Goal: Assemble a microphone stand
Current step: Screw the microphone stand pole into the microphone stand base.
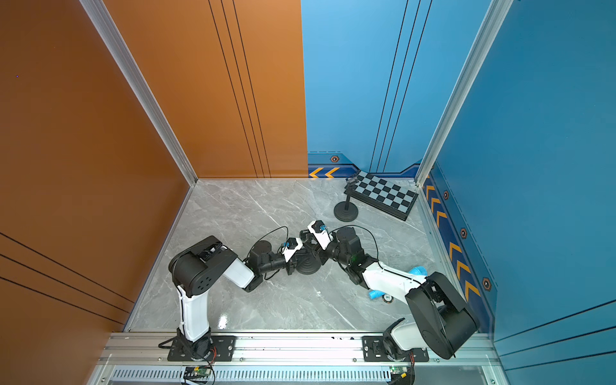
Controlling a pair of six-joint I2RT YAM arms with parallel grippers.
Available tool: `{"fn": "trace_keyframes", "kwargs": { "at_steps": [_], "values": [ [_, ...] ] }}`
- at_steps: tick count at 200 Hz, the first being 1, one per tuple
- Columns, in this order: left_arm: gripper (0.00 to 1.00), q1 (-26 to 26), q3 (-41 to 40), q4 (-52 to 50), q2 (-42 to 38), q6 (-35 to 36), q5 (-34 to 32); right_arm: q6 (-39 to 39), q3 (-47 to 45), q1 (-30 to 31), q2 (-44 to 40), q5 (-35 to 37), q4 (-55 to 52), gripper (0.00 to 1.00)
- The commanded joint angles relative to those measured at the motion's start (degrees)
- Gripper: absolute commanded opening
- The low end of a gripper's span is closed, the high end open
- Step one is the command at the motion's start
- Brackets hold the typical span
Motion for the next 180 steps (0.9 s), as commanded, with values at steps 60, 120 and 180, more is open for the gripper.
{"fn": "trace_keyframes", "kwargs": {
  "at_steps": [60,120,180],
  "values": [
    [0.16,0.8,-1.1,-1.8,-0.2,-1.4,0.1,2.0,-2.5,4.8,1.3,16.8,1.6,0.0],
    [0.23,1.1,0.4,-1.7,-0.6,-6.5,-0.9,14.3,-7.3,18.0,4.8,50.2,6.5,0.0],
    [0.11,1.1,0.1,-1.7,0.8,-4.1,1.6,5.8,-6.3,6.1,-0.6,11.2,2.6,0.45]
  ]
}}
